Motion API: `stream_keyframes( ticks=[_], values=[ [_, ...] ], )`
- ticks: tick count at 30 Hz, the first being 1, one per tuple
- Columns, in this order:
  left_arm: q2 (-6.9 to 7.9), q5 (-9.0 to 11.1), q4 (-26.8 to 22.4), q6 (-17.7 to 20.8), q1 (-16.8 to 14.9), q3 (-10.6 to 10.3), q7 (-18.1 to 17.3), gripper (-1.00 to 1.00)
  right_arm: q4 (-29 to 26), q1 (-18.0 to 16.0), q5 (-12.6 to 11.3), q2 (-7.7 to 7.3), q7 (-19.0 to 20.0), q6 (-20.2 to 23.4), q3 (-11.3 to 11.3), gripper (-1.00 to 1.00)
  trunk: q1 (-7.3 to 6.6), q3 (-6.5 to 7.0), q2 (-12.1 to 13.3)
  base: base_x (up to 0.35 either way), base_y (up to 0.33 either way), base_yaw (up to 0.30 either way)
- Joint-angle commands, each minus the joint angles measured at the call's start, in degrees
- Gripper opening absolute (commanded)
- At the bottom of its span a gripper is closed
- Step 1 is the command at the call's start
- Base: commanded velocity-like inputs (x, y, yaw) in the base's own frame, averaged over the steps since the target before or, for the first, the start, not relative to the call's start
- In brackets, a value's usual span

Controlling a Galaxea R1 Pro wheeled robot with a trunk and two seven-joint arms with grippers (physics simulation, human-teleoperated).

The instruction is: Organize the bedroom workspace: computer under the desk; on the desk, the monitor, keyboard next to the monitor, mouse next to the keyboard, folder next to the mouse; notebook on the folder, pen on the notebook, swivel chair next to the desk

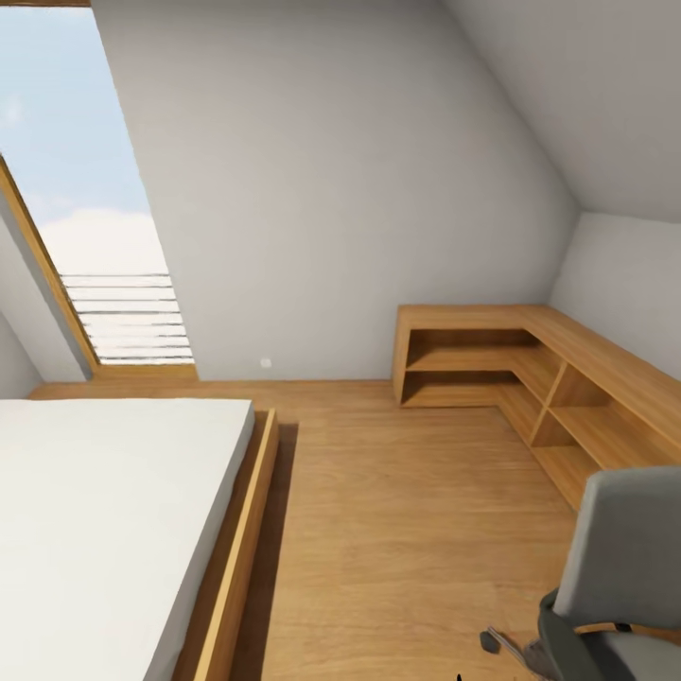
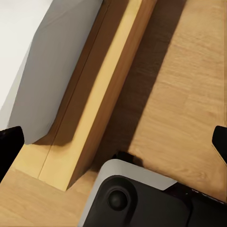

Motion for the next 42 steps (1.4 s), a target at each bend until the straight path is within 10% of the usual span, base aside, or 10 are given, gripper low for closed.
stream_keyframes(
  ticks=[1,42],
  values=[
    [0.06,0.5,0.0,-0.2,0.0,-0.5,0.4,1.00,0.0,0.0,-0.2,-0.01,-0.3,-0.1,0.5,1.00,0.06,-0.12,-0.1,0.317,0.000,0.000],
    [0.06,0.5,0.3,-0.1,0.0,-0.6,0.4,1.00,0.0,0.0,-0.2,-0.01,-0.3,0.3,0.6,1.00,0.06,-0.12,-0.1,0.329,0.000,0.000]
  ],
)
